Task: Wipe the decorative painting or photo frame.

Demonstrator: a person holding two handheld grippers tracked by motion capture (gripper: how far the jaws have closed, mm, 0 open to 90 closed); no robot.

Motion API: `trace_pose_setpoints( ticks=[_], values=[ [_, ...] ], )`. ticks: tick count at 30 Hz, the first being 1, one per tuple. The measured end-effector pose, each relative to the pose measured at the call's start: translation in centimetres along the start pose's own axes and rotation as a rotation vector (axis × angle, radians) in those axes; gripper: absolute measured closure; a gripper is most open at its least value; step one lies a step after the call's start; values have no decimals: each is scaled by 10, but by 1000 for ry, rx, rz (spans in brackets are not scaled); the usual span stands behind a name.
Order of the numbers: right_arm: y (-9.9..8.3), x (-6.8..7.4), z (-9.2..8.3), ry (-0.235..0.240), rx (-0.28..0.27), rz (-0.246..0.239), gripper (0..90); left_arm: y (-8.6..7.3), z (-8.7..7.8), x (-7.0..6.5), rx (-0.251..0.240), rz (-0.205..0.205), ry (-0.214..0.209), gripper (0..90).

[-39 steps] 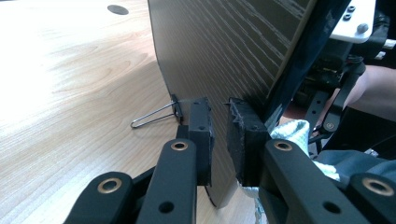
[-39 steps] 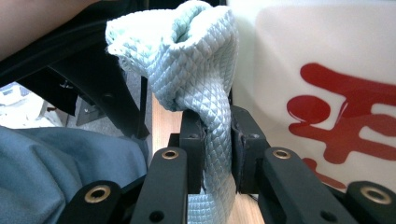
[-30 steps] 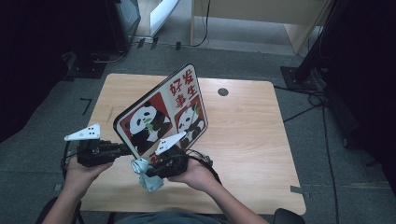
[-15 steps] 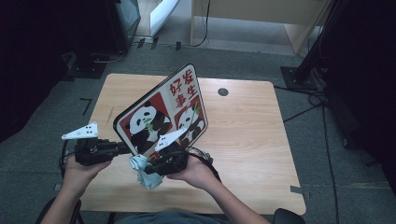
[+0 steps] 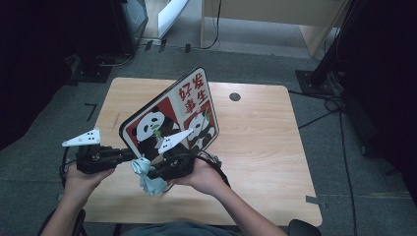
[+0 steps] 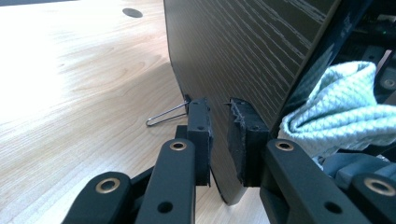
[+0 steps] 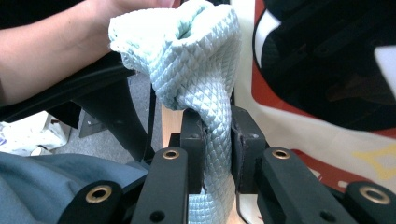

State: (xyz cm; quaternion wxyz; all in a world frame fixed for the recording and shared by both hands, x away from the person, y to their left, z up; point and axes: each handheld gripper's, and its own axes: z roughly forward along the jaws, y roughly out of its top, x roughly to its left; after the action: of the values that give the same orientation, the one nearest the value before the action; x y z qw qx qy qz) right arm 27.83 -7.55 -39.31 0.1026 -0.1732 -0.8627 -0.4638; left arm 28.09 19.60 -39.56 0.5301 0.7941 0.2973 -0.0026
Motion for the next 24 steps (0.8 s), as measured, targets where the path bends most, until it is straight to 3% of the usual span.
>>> trace_pose_setpoints(
  ticks=[24],
  values=[
    [35,9,-12,-7,-29,-36,778,-1,-2,-1,0,6,7,785]
  ],
)
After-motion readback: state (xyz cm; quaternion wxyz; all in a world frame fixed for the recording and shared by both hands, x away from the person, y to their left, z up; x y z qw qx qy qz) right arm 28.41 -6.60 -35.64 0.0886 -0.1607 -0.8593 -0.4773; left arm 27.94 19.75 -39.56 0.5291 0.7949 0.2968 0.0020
